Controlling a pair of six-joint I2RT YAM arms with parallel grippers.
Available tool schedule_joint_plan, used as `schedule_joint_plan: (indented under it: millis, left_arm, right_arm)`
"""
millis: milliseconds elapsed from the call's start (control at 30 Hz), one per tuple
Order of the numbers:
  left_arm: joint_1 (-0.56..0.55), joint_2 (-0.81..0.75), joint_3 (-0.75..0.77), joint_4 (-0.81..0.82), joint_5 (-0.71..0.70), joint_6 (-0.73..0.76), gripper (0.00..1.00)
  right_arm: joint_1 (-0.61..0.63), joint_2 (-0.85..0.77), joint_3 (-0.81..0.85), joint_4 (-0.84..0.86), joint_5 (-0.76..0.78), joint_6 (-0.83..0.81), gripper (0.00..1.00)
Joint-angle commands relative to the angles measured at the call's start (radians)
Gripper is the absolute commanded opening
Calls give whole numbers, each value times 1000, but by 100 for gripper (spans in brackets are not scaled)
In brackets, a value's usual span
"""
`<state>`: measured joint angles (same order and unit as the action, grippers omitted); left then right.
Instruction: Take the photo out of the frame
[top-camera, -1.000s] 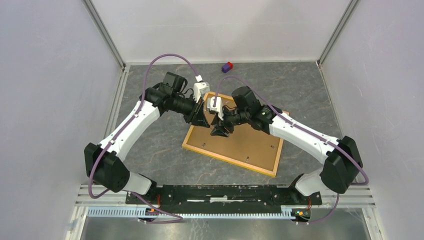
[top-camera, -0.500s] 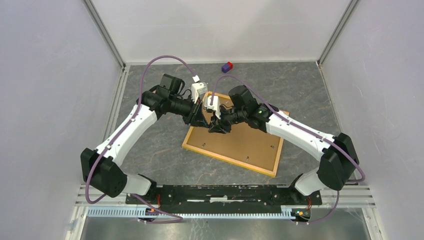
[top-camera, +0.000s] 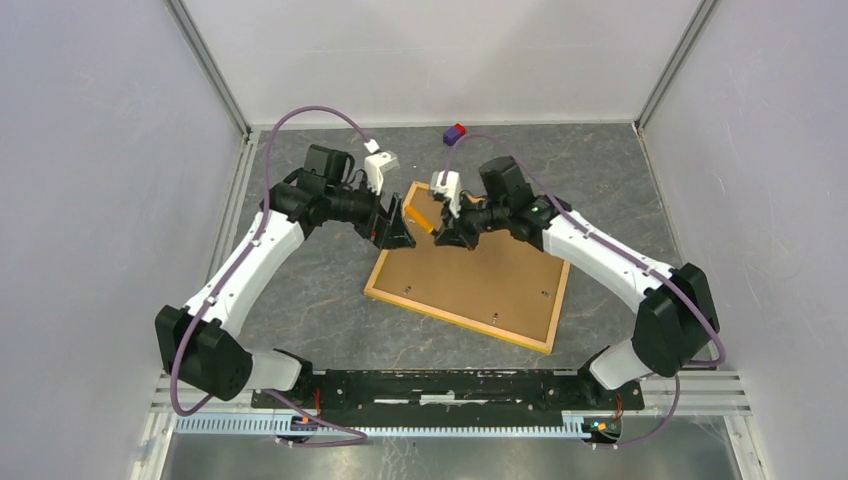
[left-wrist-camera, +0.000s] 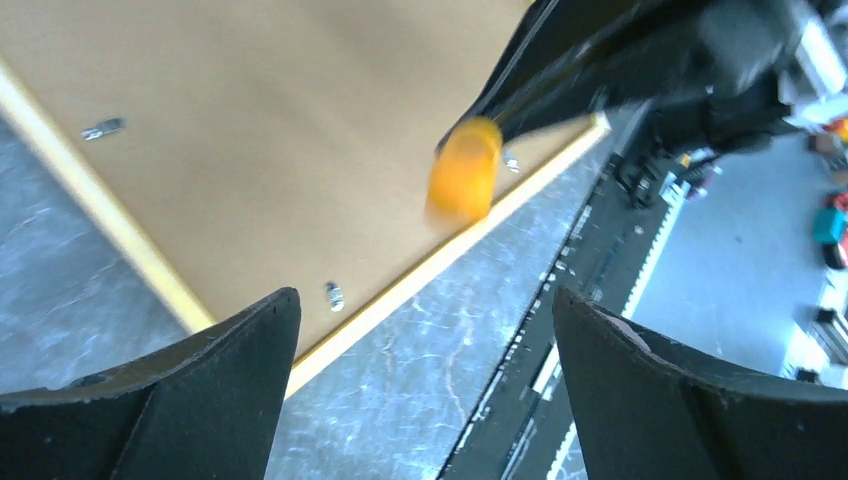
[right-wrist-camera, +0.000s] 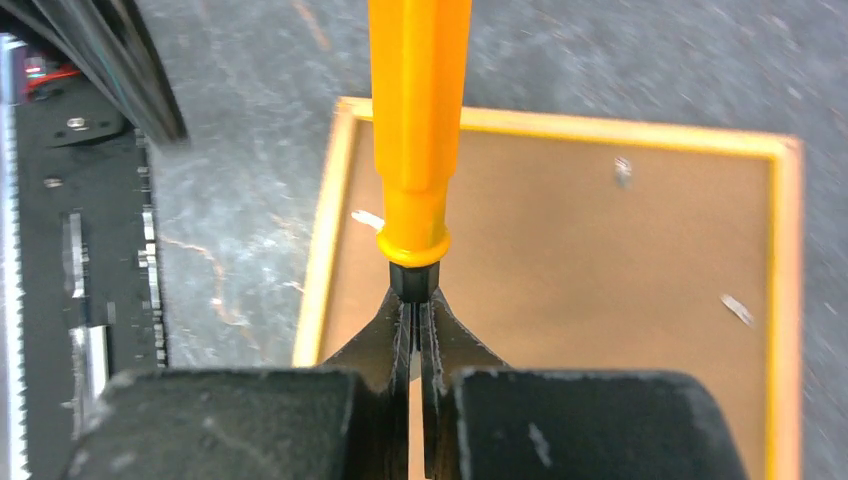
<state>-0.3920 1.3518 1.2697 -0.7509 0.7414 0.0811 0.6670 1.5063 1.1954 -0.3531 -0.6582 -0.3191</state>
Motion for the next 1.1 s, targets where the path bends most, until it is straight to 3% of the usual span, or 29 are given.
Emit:
schedule_joint_plan:
  millis: [0,267,500,733,1067]
  left_arm:
    - [47,-23,26,56,-137,-48,100]
    - [55,33,72,59,-367,-23,100]
    - [58,69,95,58,-351,-1,100]
    - [58,98,93,56,-357,2,100]
    - [58,102,85,56,-383,11,100]
  right_arm:
    - [-139,-18,26,-7,-3,-38,0]
    - [-515,175,143,-116,81,-164,1]
    - [-800,434,386,-198,264,-234,2]
    - [-910,637,551,-262,381,-277,3]
    - [-939,695,508,-254,425,-298,8]
